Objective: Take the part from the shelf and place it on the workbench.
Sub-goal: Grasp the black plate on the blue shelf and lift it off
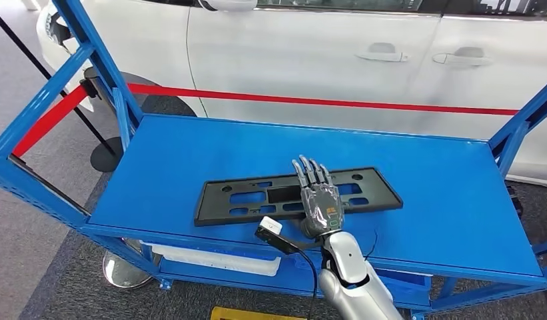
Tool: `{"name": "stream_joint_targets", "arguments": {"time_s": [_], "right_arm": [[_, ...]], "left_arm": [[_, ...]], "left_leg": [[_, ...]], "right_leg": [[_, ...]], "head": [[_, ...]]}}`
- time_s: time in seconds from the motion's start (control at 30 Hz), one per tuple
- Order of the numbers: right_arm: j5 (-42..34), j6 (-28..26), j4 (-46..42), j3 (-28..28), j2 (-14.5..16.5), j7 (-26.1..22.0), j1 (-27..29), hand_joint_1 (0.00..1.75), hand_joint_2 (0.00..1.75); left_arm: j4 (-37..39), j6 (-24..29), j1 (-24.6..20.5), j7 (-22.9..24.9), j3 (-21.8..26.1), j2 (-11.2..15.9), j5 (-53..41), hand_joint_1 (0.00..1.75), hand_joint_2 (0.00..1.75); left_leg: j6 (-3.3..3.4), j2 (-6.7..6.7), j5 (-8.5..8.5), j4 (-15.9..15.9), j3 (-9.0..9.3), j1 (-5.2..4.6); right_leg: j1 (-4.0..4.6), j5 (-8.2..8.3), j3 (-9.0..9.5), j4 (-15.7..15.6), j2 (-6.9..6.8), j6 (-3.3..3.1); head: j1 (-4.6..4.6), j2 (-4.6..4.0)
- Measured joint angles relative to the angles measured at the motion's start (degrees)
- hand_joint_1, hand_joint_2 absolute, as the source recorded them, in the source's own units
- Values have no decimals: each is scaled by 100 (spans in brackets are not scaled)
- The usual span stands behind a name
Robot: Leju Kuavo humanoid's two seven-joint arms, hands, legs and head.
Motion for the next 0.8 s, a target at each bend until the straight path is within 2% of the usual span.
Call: {"name": "stream_joint_targets", "arguments": {"time_s": [0.03, 0.1, 0.13, 0.17, 0.2, 0.27, 0.3, 0.33, 0.43, 0.5, 0.53, 0.6, 0.63, 0.67, 0.7, 0.73, 0.77, 0.8], "right_arm": [[52, 5, 19, -20, -3, 28, -78, 0, 175], [105, 21, 64, -48, -18, 61, -176, 0, 175], [130, 38, 87, -54, -28, 77, -193, 0, 175], [159, 58, 109, -58, -39, 91, -201, 0, 175], [195, 82, 124, -60, -48, 106, -205, 0, 175], [293, 125, 135, -63, -61, 144, -225, 0, 175], [360, 147, 137, -64, -70, 174, -244, 0, 175], [430, 166, 139, -65, -83, 206, -264, 0, 175], [601, 246, 148, -72, -131, 279, -307, 0, 175], [681, 324, 154, -81, -173, 309, -347, 0, 175], [719, 354, 161, -86, -200, 319, -371, 0, 175], [777, 378, 200, -93, -259, 329, -400, 0, 175], [807, 385, 230, -95, -287, 331, -402, 0, 175], [837, 395, 261, -95, -309, 332, -403, 0, 175], [866, 407, 289, -95, -325, 332, -407, 0, 175], [891, 419, 310, -95, -336, 332, -416, 0, 175], [916, 430, 327, -95, -341, 331, -430, 0, 175], [939, 446, 342, -95, -343, 331, -451, 0, 175]], "left_arm": [[0, -4, -1, -4, 2, 8, -15, 0, 0], [0, -7, 3, -7, 6, 21, -25, 0, 0], [0, -7, 11, -6, 10, 27, -34, 0, 0], [0, -7, 19, -5, 14, 29, -45, 0, 0], [0, -7, 27, -4, 21, 31, -65, 0, 0], [0, -10, 32, 2, 51, 38, -126, 0, 0], [0, -14, 31, 5, 77, 41, -163, 0, 0], [0, -21, 28, 8, 104, 43, -198, 0, 0], [0, -40, 26, 11, 167, 42, -269, 0, 0], [0, -44, 28, 11, 203, 39, -318, 0, 0], [0, -45, 24, 11, 222, 36, -341, 0, 0], [0, -40, 17, 11, 252, 30, -371, 0, 0], [0, -39, 17, 11, 262, 26, -392, 0, 0], [0, -37, 19, 12, 268, 22, -418, 0, 0], [0, -37, 21, 13, 273, 16, -445, 0, 0], [0, -37, 21, 13, 277, 7, -466, 0, 0], [0, -37, 20, 13, 280, -2, -480, 0, 0], [0, -37, 15, 13, 284, -10, -495, 0, 0]], "left_leg": [[-21, 2, -144, 261, -118, 6], [-53, 2, -473, 1003, -498, 9], [-63, 3, -545, 1290, -662, 10], [-66, 3, -507, 1398, -745, 10], [-62, 4, -359, 1286, -725, 10], [-29, 5, 82, 578, -440, 8], [-5, 3, 227, 227, -288, -3], [23, 1, 302, -5, -189, -15], [108, -3, 309, -134, -141, -32], [177, 4, 336, -186, -113, -4], [211, 9, 347, -209, -101, 12], [249, 12, 344, -217, -100, 11], [255, 10, 339, -215, -99, 11], [256, 9, 332, -213, -94, 12], [251, 6, 324, -211, -84, 12], [237, 2, 311, -207, -67, 14], [218, -1, 293, -202, -50, 15], [189, -4, 271, -189, -41, 4]], "right_leg": [[-9, -2, 24, -22, -7, -31], [6, -26, 44, -23, -24, -70], [12, -39, 54, -19, -29, -78], [15, -54, 65, -13, -29, -79], [17, -72, 80, -3, -26, -74], [18, -118, 120, 23, -18, -48], [29, -142, 130, 42, -13, -29], [39, -156, 131, 56, -11, -4], [51, -163, 119, 54, -10, 68], [44, -263, 71, 182, -14, 130], [36, -388, -30, 397, -15, 165], [4, -712, -397, 1112, -16, 220], [-12, -812, -581, 1439, -17, 238], [-28, -815, -696, 1614, -18, 251], [-43, -703, -700, 1565, -20, 258], [-56, -499, -590, 1295, -24, 257], [-65, -278, -414, 900, -31, 249], [-60, -126, -238, 521, -36, 235]], "head": [[-10, 1], [-26, 1], [-27, 1], [-27, 1], [-29, 1], [-31, 0], [-32, 0], [-30, 0], [-25, 1], [-10, 1], [-2, 1], [15, 1], [16, 1], [17, 1], [16, 1], [17, 1], [18, 1], [19, 1]]}}
